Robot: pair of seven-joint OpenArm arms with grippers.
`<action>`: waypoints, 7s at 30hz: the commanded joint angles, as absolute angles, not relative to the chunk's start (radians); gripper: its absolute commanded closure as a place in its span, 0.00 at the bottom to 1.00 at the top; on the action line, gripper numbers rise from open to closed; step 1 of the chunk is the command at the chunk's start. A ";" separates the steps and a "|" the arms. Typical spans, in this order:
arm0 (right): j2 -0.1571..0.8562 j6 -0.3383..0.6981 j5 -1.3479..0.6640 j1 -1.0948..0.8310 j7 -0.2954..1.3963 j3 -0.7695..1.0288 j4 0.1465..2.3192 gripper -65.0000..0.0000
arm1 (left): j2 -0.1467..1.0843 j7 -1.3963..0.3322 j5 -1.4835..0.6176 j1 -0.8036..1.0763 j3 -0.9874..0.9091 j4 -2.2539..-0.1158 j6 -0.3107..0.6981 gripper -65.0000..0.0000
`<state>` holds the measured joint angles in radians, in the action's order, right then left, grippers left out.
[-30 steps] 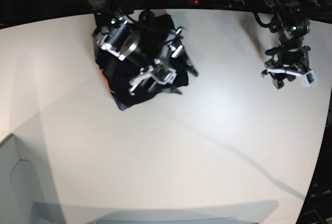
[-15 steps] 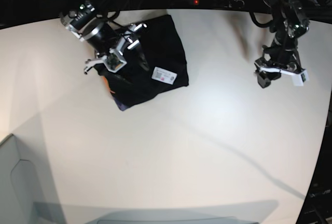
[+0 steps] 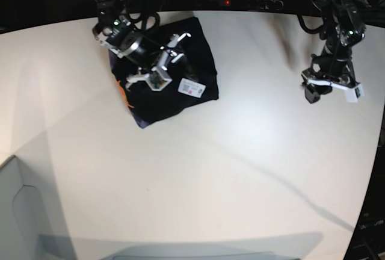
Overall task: Fold the T-shirt properly
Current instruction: 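Drag the folded bundle with the right gripper and rotate it, then release the bundle and reposition the right gripper at its corner, then grasp opposite corners of the bundle with both grippers and straighten it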
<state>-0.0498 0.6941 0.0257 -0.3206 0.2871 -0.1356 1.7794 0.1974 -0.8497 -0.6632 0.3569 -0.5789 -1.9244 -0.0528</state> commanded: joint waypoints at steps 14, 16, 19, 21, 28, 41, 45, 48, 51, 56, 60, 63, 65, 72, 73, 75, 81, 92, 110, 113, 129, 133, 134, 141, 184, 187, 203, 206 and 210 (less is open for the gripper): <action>-0.131 0.698 0.007 -0.105 0.259 -0.361 1.587 0.47 | 0.205 -0.843 -0.674 0.377 -0.582 -1.945 -0.051 0.55; -0.131 0.698 0.007 -0.108 0.259 -0.361 1.563 0.47 | 0.200 -0.843 -0.674 0.377 -0.581 -1.945 -0.051 0.55; -0.128 0.698 0.007 -0.114 0.259 -0.361 1.557 0.46 | 0.196 -0.843 -0.674 0.377 -0.578 -1.945 -0.051 0.55; -0.127 0.698 0.007 -0.136 0.259 -0.369 1.564 0.46 | 0.196 -0.843 -0.674 0.377 -0.578 -1.945 -0.051 0.55; -0.127 0.698 0.007 -0.193 0.259 -0.363 1.615 0.47 | 0.196 -0.843 -0.674 0.371 -0.576 -1.943 -0.051 0.55; -0.105 0.698 0.007 -0.311 0.259 -0.364 1.732 0.69 | 0.203 -0.843 -0.673 0.366 -0.579 -1.943 -0.051 0.55; -0.090 0.698 0.007 -0.354 0.259 -0.367 1.787 0.49 | 0.203 -0.843 -0.673 0.366 -0.578 -1.940 -0.051 0.55; -0.074 0.698 0.007 -0.354 0.259 -0.367 1.790 0.37 | 0.197 -0.843 -0.674 0.364 -0.576 -1.942 -0.051 0.55; -0.058 0.698 0.007 -0.361 0.259 -0.331 1.825 0.34 | 0.199 -0.843 -0.674 0.364 -0.578 -1.943 -0.051 0.55; -0.054 0.698 0.007 -0.401 0.259 -0.170 1.945 0.34 | 0.202 -0.842 -0.674 0.364 -0.581 -1.942 -0.051 0.55; -0.053 0.698 0.007 -0.420 0.259 -0.061 1.972 0.34 | 0.196 -0.840 -0.674 0.364 -0.578 -1.943 -0.051 0.55; -0.051 0.698 0.005 -0.441 0.259 -0.001 1.972 0.34 | 0.196 -0.839 -0.674 0.363 -0.578 -1.943 -0.051 0.55; -0.051 0.698 0.005 -0.466 0.259 0.007 1.975 0.34 | 0.196 -0.842 -0.674 0.352 -0.578 -1.943 -0.051 0.55; -0.056 0.698 0.004 -0.530 0.259 -0.002 1.963 0.34 | 0.196 -0.840 -0.674 0.351 -0.581 -1.943 -0.051 0.55; -0.056 0.698 0.004 -0.527 0.259 -0.013 1.954 0.34 | 0.196 -0.840 -0.674 0.351 -0.581 -1.943 -0.051 0.55; -0.051 0.698 0.004 -0.524 0.259 -0.028 1.943 0.34 | 0.196 -0.840 -0.674 0.351 -0.581 -1.943 -0.051 0.55; -0.048 0.698 0.004 -0.512 0.259 -0.067 1.940 0.60 | 0.196 -0.842 -0.674 0.352 -0.581 -1.943 -0.051 0.55; -0.050 0.698 0.005 -0.593 0.251 -0.113 1.991 1.00 | 0.203 -0.842 -0.674 0.357 -0.582 -1.943 -0.051 0.55; 0.119 0.698 0.005 -0.578 0.367 -0.355 2.012 0.42 | 0.194 -0.843 -0.676 0.375 -0.581 -1.945 -0.051 0.55; 0.157 0.698 0.005 -0.578 0.364 -0.351 2.020 0.39 | 0.189 -0.843 -0.691 0.418 -0.575 -1.945 -0.051 0.55; 0.133 0.698 0.005 -0.440 0.372 -0.150 2.026 0.39 | 0.171 -0.835 -0.963 0.565 -0.380 -1.945 -0.054 0.49; 0.128 0.698 0.005 -0.386 0.372 -0.117 2.023 0.39 | 0.171 -0.834 -0.964 0.555 -0.285 -1.942 -0.054 0.48; 0.128 0.698 0.005 -0.380 0.372 -0.117 2.023 0.39 | 0.171 -0.834 -0.964 0.553 -0.266 -1.940 -0.054 0.48; 0.128 0.698 0.005 -0.372 0.372 -0.117 2.022 0.39 | 0.134 -0.834 -0.955 0.507 -0.202 -1.914 -0.056 0.48; -0.035 0.698 0.005 -0.194 0.374 0.231 1.870 0.39 | 0.145 -0.978 -0.751 -0.444 0.435 -1.237 -0.061 0.32; -0.035 0.698 0.005 -0.193 0.374 0.231 1.870 0.39 | 0.180 -0.977 -0.753 -0.374 0.351 -1.395 -0.061 0.15; -0.035 0.698 0.005 -0.179 0.372 0.251 1.870 0.39 | 0.228 -0.854 -0.814 0.174 0.142 -1.919 -0.053 0.10; -0.035 0.698 0.005 -0.179 0.372 0.251 1.870 0.39 | 0.232 -0.831 -0.811 0.191 0.194 -1.928 -0.054 0.11; -0.033 0.698 0.005 -0.179 0.372 0.251 1.870 0.39 | 0.248 -0.819 -0.716 0.209 0.249 -1.928 -0.054 0.29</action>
